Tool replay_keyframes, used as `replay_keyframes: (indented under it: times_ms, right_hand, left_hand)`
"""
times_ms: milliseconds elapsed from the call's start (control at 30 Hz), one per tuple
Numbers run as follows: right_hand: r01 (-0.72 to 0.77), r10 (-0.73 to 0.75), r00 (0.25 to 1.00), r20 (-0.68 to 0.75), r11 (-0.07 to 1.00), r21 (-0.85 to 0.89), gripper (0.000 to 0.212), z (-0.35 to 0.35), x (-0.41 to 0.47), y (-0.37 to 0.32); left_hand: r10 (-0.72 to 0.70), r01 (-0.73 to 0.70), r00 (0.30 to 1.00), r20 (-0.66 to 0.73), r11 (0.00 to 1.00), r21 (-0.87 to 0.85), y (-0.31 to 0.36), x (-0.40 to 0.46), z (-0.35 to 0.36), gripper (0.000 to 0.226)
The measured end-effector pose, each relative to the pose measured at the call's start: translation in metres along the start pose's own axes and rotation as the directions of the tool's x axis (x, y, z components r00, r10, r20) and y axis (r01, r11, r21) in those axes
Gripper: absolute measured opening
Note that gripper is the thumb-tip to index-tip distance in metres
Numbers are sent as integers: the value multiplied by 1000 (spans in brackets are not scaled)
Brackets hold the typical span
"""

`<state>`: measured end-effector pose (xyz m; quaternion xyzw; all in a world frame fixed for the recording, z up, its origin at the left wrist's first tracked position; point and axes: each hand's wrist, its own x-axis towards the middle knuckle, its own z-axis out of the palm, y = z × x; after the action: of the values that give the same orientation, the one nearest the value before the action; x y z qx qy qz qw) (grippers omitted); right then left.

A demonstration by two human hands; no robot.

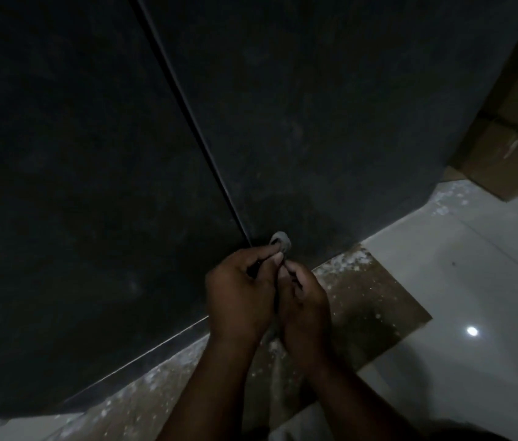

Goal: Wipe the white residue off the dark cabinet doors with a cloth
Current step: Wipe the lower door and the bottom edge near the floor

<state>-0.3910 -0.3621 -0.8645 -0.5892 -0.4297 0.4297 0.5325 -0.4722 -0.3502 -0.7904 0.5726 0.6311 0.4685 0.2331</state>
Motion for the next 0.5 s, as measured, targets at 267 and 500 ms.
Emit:
replay_keyframes:
  times_ms: [267,500]
  right_hand:
    - [36,-23,988,-152,996,83,19,3,13,-42]
    - [493,-473,822,-317,870,-20,26,20,21,-52]
  left_hand:
    - [494,-453,870,-6,803,387,32,16,-41,27]
    - [660,-322,725,-199,579,749,44,31,-50,47]
